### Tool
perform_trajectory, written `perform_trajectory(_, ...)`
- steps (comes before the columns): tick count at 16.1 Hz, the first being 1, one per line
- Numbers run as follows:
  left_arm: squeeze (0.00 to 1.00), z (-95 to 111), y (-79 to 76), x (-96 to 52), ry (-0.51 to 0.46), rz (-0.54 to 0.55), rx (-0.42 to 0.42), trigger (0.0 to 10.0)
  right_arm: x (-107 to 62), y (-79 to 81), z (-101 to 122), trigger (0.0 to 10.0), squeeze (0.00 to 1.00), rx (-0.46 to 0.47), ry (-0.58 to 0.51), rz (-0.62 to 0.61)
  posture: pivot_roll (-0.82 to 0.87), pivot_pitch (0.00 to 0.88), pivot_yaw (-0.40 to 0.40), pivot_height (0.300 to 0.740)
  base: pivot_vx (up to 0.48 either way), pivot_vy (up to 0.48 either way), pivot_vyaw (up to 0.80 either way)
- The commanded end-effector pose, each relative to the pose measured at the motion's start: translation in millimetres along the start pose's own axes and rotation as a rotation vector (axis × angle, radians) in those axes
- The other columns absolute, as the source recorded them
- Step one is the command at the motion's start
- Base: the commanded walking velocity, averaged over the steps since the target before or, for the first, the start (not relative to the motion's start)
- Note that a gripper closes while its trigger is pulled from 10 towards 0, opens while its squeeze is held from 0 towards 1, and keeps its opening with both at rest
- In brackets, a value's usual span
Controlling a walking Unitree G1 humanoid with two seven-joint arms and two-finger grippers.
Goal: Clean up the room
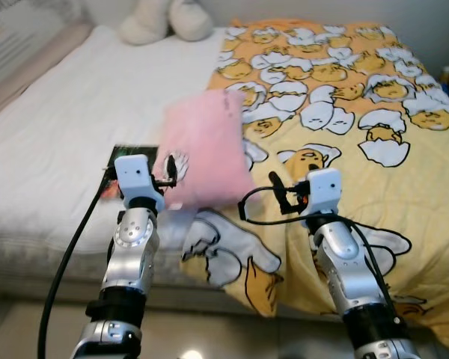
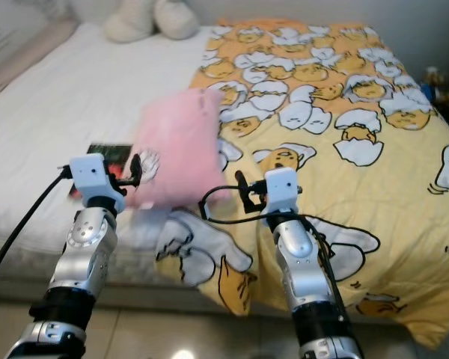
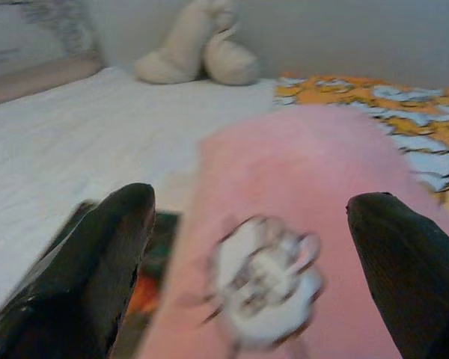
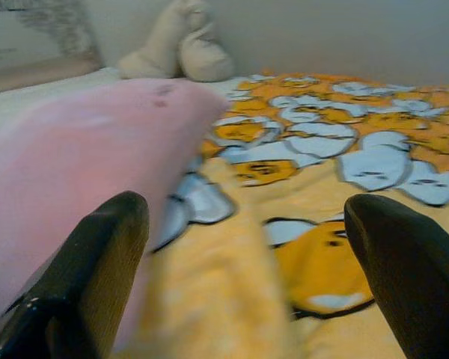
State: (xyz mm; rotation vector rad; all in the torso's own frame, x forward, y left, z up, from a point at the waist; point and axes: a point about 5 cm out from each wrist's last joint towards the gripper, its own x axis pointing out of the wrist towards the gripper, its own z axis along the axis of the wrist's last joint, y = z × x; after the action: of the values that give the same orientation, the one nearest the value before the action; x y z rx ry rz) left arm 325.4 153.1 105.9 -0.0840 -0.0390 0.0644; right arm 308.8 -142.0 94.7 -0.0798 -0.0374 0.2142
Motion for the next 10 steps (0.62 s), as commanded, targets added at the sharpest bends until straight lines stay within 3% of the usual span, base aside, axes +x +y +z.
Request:
perform_trajectory(1, 0.0, 4, -8.3, 0.8, -0.011, -0.012, -0.009, 10.0, 2.8, -3.9, 13, 10.0, 0.0, -0.028, -0.033, 0.005, -0.18, 0.0, 0.071, 0.74, 0.428, 0.0, 0.0)
perform_trajectory(2, 0.0, 4, -8.3, 1.0, -0.012, -0.011, -0.009, 10.0, 3.9, -3.5, 16, 10.0, 0.0, -0.028, -0.042, 0.008, -0.18, 0.0, 0.07, 0.74, 0.428, 0.0, 0.0)
perform_trajectory(3, 0.0, 9, -7.7, 4.5, -0.024, -0.009, -0.019, 10.0, 15.1, -2.8, 46, 10.0, 0.0, -0.057, -0.136, 0.027, -0.18, 0.0, 0.07, 0.74, 0.428, 0.0, 0.0)
perform_trajectory(6, 0.0, 22, -5.3, 18.6, -0.037, 0.005, -0.025, 10.0, 30.5, -1.9, 75, 10.0, 0.0, -0.035, -0.192, 0.044, -0.19, 0.0, 0.07, 0.74, 0.429, 0.0, 0.0)
perform_trajectory(7, 0.0, 24, -4.1, 23.9, -0.02, 0.013, -0.036, 10.0, 33.8, 0.1, 74, 10.0, 0.0, 0.03, -0.166, 0.055, -0.19, 0.0, 0.07, 0.74, 0.48, 0.0, 0.0)
perform_trajectory(8, 0.0, 25, -3.5, 33.0, 0.034, -0.01, -0.077, 10.0, 38.5, 3.2, 69, 10.0, 0.0, 0.164, -0.093, 0.067, -0.19, 0.0, 0.069, 0.74, 0.0, 0.0, 0.0)
perform_trajectory(9, 0.0, 21, -2.0, 43.0, 0.144, -0.062, -0.109, 10.0, 42.2, 8.6, 62, 10.0, 0.0, 0.312, -0.013, 0.091, -0.18, 0.0, 0.068, 0.74, 0.0, 0.0, 0.0)
perform_trajectory(10, 0.0, 13, 3.6, 47.8, 0.25, -0.079, -0.127, 10.0, 43.7, 12.3, 55, 10.0, 0.0, 0.376, 0.04, 0.108, -0.19, 0.0, 0.067, 0.74, 0.0, 0.0, 0.0)
